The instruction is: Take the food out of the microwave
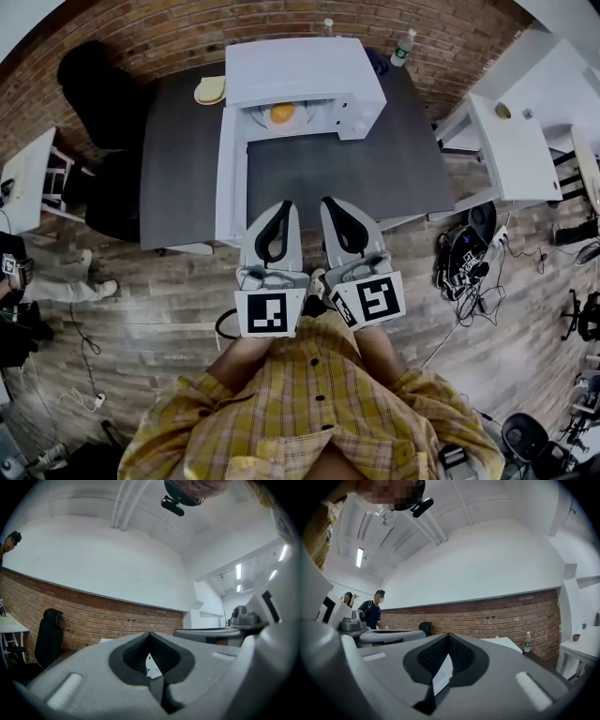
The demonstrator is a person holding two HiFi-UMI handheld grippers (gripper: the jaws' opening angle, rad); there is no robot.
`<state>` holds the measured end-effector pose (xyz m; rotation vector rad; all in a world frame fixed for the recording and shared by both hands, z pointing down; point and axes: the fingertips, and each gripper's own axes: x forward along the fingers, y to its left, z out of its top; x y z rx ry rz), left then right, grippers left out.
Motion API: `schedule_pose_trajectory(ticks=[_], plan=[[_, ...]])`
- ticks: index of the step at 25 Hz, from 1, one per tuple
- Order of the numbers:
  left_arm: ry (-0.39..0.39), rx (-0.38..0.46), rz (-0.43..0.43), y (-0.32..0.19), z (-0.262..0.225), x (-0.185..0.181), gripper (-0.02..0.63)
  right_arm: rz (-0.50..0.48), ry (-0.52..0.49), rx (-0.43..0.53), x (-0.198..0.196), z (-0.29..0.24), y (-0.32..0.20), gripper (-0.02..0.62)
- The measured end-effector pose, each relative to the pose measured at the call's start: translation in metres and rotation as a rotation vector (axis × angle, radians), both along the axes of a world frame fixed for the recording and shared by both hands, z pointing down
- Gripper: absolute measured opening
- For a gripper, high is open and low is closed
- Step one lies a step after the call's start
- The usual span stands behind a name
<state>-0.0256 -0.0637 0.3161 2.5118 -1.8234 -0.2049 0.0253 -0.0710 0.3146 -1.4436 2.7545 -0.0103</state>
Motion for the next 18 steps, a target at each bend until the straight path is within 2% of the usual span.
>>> schedule_pose_trajectory(ticks=[10, 18], plan=[[-0.048, 0.005, -0.097, -0.061, 0.002, 0.025, 0.0, -0.069, -0.024, -0.01, 0.03, 0.007, -0.073, 0.005], [-0.068, -0.006, -0.169, -0.085, 0.006, 0.036, 0.0, -0.144, -0.057, -0.052, 0.037, 0.019, -0.104, 0.005]])
